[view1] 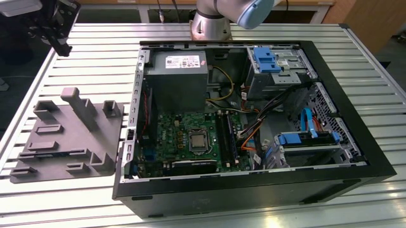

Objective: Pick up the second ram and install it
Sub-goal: 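Reach for the second ram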

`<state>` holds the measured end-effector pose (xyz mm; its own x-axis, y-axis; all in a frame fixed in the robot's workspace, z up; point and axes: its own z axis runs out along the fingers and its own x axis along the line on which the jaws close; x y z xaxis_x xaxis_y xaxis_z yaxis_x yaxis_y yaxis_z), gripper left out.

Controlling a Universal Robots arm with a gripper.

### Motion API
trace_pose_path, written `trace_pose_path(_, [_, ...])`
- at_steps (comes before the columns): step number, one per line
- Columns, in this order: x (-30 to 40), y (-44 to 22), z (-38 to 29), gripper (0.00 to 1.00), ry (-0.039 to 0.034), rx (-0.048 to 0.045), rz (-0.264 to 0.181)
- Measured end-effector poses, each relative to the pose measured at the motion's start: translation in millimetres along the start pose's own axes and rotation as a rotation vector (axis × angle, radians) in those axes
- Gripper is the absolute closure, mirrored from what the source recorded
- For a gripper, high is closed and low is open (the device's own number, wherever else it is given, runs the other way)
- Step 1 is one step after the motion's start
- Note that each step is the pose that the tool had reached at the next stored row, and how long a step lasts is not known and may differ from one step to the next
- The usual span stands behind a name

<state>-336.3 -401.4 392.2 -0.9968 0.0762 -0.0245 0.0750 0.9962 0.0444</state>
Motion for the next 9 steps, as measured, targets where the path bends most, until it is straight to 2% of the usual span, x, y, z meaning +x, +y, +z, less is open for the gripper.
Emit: trace_pose_path(9, [3.4, -0.5, 0.3, 0.89, 0.0000, 0.0000, 0.000])
